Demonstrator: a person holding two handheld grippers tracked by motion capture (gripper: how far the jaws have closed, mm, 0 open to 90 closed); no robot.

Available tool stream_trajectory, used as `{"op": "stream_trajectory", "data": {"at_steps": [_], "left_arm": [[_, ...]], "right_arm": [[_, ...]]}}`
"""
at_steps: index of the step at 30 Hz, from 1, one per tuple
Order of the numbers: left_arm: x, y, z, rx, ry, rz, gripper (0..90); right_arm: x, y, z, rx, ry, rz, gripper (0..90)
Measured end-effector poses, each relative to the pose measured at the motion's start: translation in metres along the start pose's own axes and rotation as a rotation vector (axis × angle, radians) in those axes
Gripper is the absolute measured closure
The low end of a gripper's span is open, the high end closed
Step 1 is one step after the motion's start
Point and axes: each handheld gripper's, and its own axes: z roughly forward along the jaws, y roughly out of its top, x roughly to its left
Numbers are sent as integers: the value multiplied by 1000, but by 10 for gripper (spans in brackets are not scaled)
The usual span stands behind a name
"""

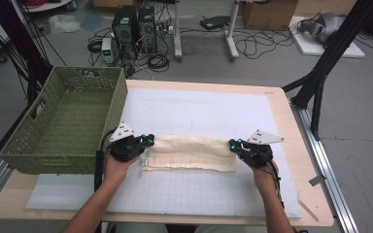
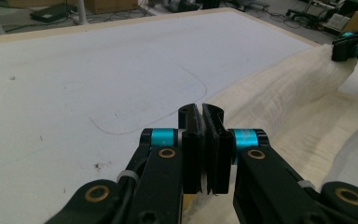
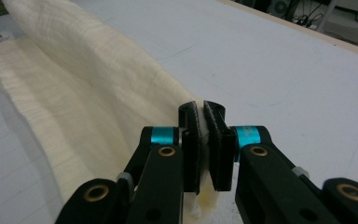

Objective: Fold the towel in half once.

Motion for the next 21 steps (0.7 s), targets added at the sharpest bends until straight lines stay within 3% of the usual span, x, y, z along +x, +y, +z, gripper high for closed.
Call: {"op": "stream_trajectory", "data": {"at_steps": [21], "left_arm": [[0,-3,-5,-17,6,-8,860]], "right_arm": [[1,5,-4,-33,23,-6,856]]}}
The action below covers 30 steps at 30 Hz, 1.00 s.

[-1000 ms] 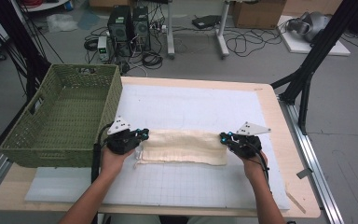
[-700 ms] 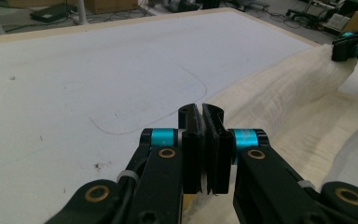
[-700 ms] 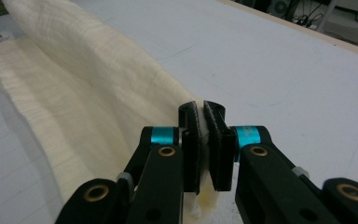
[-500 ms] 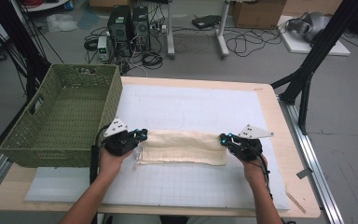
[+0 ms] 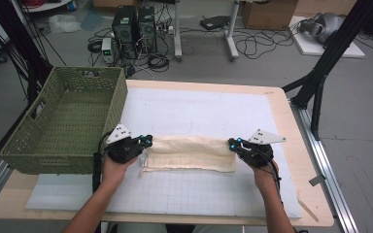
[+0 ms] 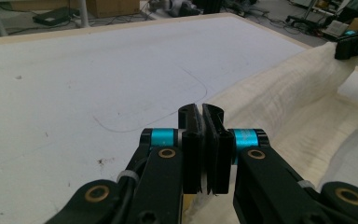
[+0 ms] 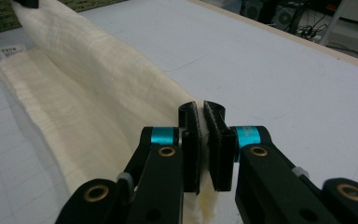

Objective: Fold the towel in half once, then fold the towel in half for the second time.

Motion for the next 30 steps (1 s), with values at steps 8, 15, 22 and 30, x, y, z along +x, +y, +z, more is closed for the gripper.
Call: {"op": "stream_trajectory", "data": {"at_steps": [8,15,22,30], "left_arm": [[0,-1,-1,2,3,0,860],[1,-2,0,2,1,-6,860],[-3,-5,-2,27,-5,8,860],[-9,-11,-4,65,-14,15,858]], "right_arm": [[1,1,-2,-8,6,-7,856],[4,-1,-3,10,15,-10,856],[7,-3,-7,33,25,-16,855],[12,-8,-12,44,40,-29,854]]}}
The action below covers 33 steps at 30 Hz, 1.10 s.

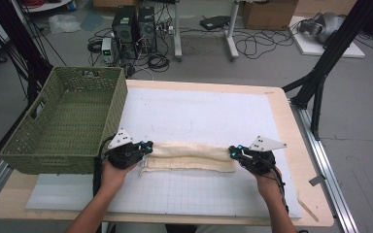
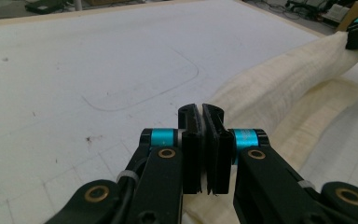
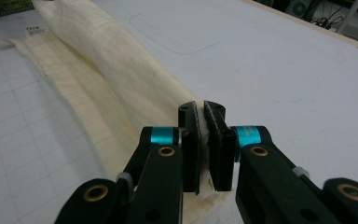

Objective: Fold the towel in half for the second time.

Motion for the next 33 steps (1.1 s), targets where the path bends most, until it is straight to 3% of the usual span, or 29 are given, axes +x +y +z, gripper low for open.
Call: {"op": "stream_trajectory", "data": {"at_steps": [13,14,16,18,21,27,30,33], "left_arm": [[-2,-10,1,74,-17,-15,842],[-3,-11,2,80,-18,-23,824],[-2,-11,1,83,-15,-52,695],[-1,-9,-2,56,-16,-82,579],[0,-3,-9,10,-13,-76,505],[1,2,-14,-73,-24,-52,515],[1,7,-16,-113,-19,-54,531],[3,9,-9,-101,-29,-53,569]], "right_arm": [[5,-12,-1,39,24,-4,848],[5,-13,-1,45,26,-3,848],[5,-14,0,57,28,-14,839],[6,-15,0,68,38,-12,820],[6,-16,-4,58,44,-9,775],[3,-15,-19,13,85,32,708],[1,-14,-27,-23,74,50,697],[-1,-11,-33,-78,53,88,682]]}}
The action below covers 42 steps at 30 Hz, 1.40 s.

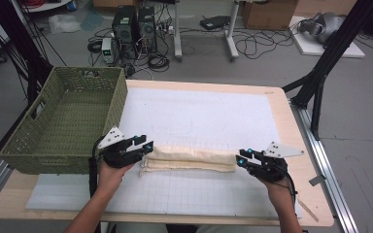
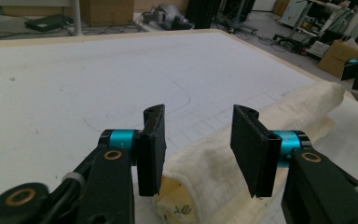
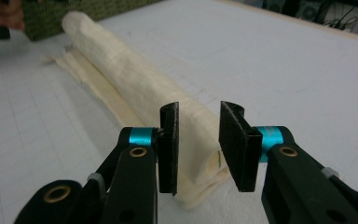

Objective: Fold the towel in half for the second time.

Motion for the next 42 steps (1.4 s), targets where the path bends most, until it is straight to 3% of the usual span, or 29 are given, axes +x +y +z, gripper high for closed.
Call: {"op": "stream_trajectory", "data": {"at_steps": [4,6,8,11,13,14,16,21,24,26,28,31,35,39,42], "left_arm": [[6,-6,25,105,40,15,626],[8,-11,34,163,36,-5,643],[7,-15,38,220,19,5,657],[4,-16,37,229,19,36,670],[4,-15,35,222,21,29,674],[3,-15,34,221,24,31,674],[3,-15,33,219,20,33,674],[2,-16,34,214,24,38,662],[3,-14,33,186,41,38,644],[5,-8,33,163,66,35,588],[8,-1,34,137,93,27,552],[15,11,42,135,125,20,497],[26,14,56,170,157,14,456],[37,1,71,257,198,-11,415],[38,-3,77,274,212,-12,428]], "right_arm": [[3,12,8,-31,-67,27,657],[5,18,18,-13,-99,37,656],[4,23,29,-10,-119,33,653],[0,31,45,-7,-132,32,562],[-9,36,58,44,-175,34,453],[-15,37,64,66,-198,55,388],[-30,37,74,108,-235,101,345],[-56,24,106,243,-174,140,323],[-57,18,119,300,-169,120,407],[-59,18,118,286,-174,124,519],[-60,18,116,296,-168,108,574],[-58,19,116,306,-164,86,648],[-57,20,117,308,-148,80,715],[-56,19,117,308,-139,79,770],[-54,19,117,303,-134,68,822]]}}
